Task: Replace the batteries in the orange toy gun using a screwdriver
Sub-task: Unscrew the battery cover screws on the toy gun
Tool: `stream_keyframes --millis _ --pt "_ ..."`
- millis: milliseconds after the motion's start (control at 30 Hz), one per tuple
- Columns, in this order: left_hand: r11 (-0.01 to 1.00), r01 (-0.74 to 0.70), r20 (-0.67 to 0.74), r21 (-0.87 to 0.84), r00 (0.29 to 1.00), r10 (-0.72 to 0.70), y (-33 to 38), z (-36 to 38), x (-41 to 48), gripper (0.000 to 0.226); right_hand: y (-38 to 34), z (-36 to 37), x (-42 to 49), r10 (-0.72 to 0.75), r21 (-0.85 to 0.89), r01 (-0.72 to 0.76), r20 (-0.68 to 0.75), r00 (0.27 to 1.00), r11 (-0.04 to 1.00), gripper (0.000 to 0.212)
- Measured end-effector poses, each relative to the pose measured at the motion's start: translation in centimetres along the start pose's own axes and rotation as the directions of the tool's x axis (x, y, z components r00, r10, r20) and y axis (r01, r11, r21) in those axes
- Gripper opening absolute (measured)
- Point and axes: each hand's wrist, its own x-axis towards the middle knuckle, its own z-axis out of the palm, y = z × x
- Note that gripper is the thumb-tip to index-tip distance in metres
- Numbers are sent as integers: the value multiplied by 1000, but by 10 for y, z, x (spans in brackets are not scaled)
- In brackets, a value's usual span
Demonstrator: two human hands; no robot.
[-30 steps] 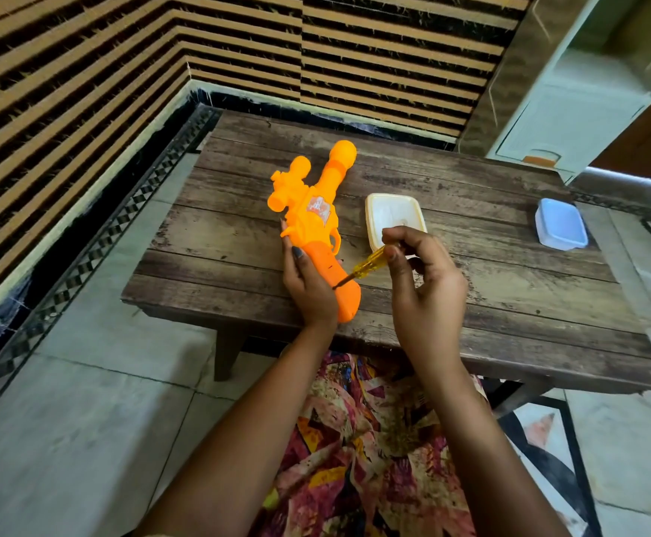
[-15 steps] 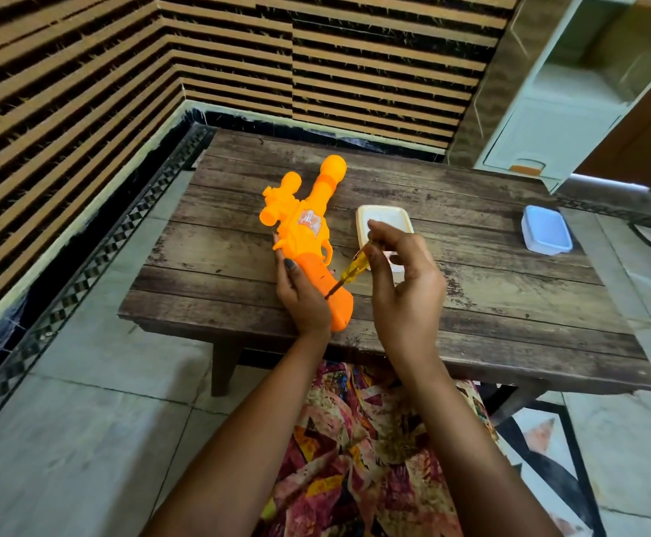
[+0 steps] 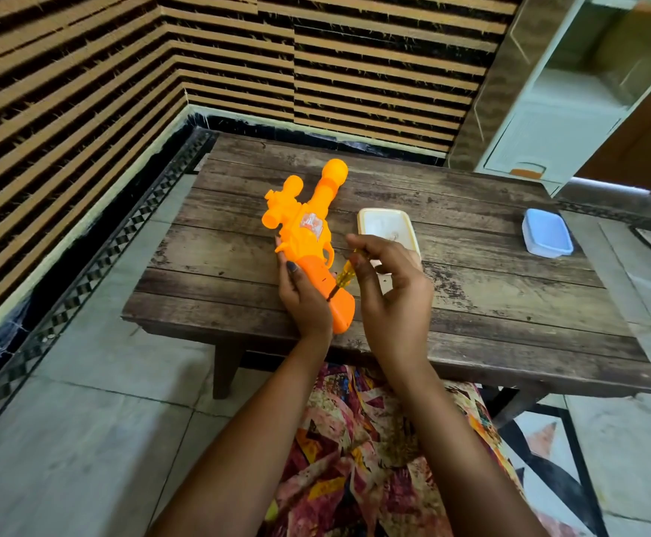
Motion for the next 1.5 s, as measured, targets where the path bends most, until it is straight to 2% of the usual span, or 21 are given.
stream_keyframes --millis 167,300,433,600,667,767,867,1067,1233,1333,1500 --pt "998 26 -11 -60 1000 -27 4 2 -1 41 -6 1 0 -8 -28 10 75 997 1000 21" --pt "998 23 13 -64 1000 -22 5 0 -3 41 -2 2 0 22 -23 -22 -20 1000 999 9" --pt "994 46 25 -99 999 -44 7 1 -4 42 6 -5 2 45 37 -43 -60 997 998 18" --pt "995 45 7 -88 999 -45 7 2 -4 42 8 -7 7 1 -39 -1 2 1000 999 22" --pt "997 21 -7 -69 1000 -21 5 1 -3 41 7 -4 8 -21 -50 23 27 999 998 17" --pt "998 26 2 -53 1000 -26 1 1 -1 41 5 -1 11 44 3 -44 16 999 999 8" --pt "999 15 9 -35 1000 -15 0 0 -1 41 4 1 12 28 60 -29 21 999 998 15" --pt "999 41 3 -20 999 -41 0 1 -1 40 -2 2 6 -16 -19 18 92 996 1000 26" --pt "1000 26 20 -11 999 -26 -3 0 1 41 -3 1 12 58 15 -58 40 998 998 9" --pt "999 34 10 -25 999 -34 -2 0 0 41 1 -2 13 48 41 -50 46 998 998 14" --pt "999 37 5 -29 999 -37 -4 1 0 41 -1 -6 14 42 -11 -41 135 990 999 23"
